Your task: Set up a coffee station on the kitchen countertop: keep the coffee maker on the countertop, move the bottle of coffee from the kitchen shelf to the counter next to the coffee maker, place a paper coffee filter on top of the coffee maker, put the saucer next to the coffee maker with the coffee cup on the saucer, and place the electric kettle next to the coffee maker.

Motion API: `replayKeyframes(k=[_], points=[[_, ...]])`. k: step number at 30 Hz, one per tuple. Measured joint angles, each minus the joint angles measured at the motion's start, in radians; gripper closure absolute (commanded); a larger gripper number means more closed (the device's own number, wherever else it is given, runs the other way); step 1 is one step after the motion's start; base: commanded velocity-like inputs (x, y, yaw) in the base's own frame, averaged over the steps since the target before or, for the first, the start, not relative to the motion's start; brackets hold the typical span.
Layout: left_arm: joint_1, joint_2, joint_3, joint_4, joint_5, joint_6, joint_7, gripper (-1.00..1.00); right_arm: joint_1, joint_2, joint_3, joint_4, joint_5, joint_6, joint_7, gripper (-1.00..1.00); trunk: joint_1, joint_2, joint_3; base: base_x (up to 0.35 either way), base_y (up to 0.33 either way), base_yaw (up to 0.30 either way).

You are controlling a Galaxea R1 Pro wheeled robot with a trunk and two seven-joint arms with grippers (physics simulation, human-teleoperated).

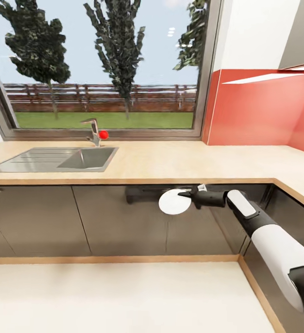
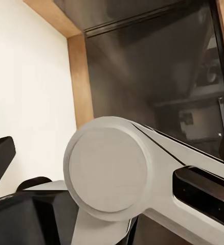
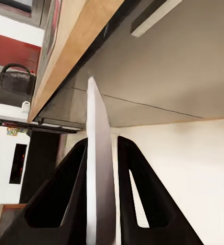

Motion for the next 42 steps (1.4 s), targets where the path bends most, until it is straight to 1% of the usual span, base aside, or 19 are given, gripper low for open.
replayKeyframes(k=[1,5,26,27,28,29,30,31,33,39,42], points=[[0.000,0.000,0.000,0.000,0.000,0.000,0.000,-1.00,0.000,0.000,0.009,0.000,-0.001,0.000,0.000,1.00,0.000,0.000,0.000,0.000,0.000,0.273],[0.000,0.000,0.000,0.000,0.000,0.000,0.000,-1.00,0.000,0.000,0.023,-0.001,-0.002,0.000,0.000,1.00,0.000,0.000,0.000,0.000,0.000,0.273],[0.000,0.000,0.003,0.000,0.000,0.005,0.000,-1.00,0.000,0.000,0.025,-0.002,-0.002,0.000,0.000,1.00,0.000,0.000,0.000,0.000,0.000,0.273],[0.000,0.000,0.003,0.000,0.000,0.006,0.013,-1.00,0.000,0.000,0.025,-0.003,-0.002,0.000,0.000,1.00,0.000,0.000,0.000,0.000,0.000,0.273],[0.000,0.000,0.003,0.001,0.001,0.007,0.046,-1.00,0.000,0.000,0.025,-0.002,-0.002,0.000,0.000,1.00,0.000,0.000,0.000,0.000,0.000,0.273],[0.000,0.000,0.003,0.001,0.001,0.007,0.047,-1.00,0.000,0.000,0.025,-0.002,-0.002,0.000,0.000,1.00,0.000,0.000,0.000,0.000,0.000,0.273],[0.000,0.000,0.003,0.001,0.001,0.008,0.068,-1.00,0.000,0.000,0.025,-0.003,-0.002,0.000,0.000,1.00,0.000,0.000,0.000,0.000,0.000,0.273],[0.001,0.000,0.004,0.001,0.002,0.009,0.102,-1.00,0.000,0.000,0.025,-0.002,-0.002,0.000,0.000,1.00,0.000,0.000,0.000,0.000,0.000,0.273],[0.001,0.000,0.004,0.001,0.002,0.010,0.136,-1.00,0.000,0.000,0.025,-0.002,-0.002,0.000,0.000,1.00,0.000,0.000,0.000,0.000,0.000,0.273],[0.006,0.000,0.005,0.001,0.003,0.011,0.168,-1.00,0.000,0.000,0.025,-0.002,-0.002,0.000,0.000,1.00,0.000,0.000,0.000,0.000,0.000,0.273],[0.007,0.000,0.005,0.001,0.004,0.012,0.212,-1.00,0.000,0.000,0.025,-0.002,-0.002,0.000,0.000,1.00,0.000,0.000,0.000,0.000,0.000,0.273]])
